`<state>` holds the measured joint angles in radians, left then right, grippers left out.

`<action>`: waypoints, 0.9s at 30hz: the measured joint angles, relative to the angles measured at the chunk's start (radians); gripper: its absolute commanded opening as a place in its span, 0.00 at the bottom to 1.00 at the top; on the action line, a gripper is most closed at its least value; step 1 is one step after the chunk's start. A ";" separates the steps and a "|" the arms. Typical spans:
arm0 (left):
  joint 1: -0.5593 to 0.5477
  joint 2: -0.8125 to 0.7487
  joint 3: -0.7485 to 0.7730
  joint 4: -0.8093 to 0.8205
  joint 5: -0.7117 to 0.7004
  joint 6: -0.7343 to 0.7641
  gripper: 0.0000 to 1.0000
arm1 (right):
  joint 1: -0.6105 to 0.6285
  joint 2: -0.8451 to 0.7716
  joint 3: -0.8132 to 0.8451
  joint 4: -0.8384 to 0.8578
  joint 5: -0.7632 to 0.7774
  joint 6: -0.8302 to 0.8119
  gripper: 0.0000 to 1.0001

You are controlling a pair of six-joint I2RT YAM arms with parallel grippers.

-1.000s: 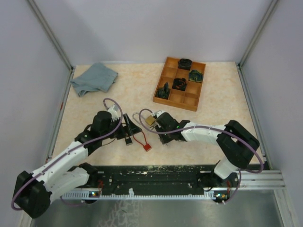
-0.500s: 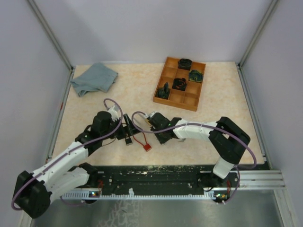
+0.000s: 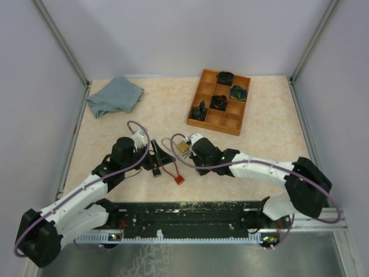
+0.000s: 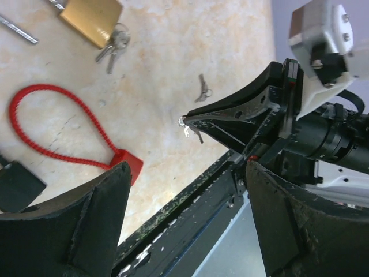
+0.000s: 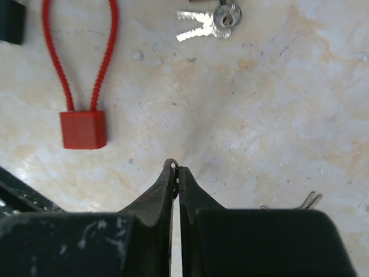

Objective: Unlock with the key

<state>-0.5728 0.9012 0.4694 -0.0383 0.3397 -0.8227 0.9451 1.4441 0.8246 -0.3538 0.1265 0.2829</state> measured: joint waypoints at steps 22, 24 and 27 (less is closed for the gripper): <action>-0.027 -0.052 -0.167 0.534 0.181 0.049 0.81 | -0.064 -0.503 -0.190 0.384 -0.112 0.109 0.00; -0.061 -0.060 -0.174 0.580 0.154 0.103 0.80 | -0.064 -0.507 -0.171 0.384 -0.128 0.123 0.00; -0.123 -0.055 -0.174 0.640 0.110 0.203 0.80 | -0.064 -0.508 -0.147 0.386 -0.145 0.148 0.00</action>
<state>-0.6960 0.8459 0.2955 0.6014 0.4496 -0.6201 0.8810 0.9360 0.6777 0.0322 -0.0189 0.4309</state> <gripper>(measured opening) 0.799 0.023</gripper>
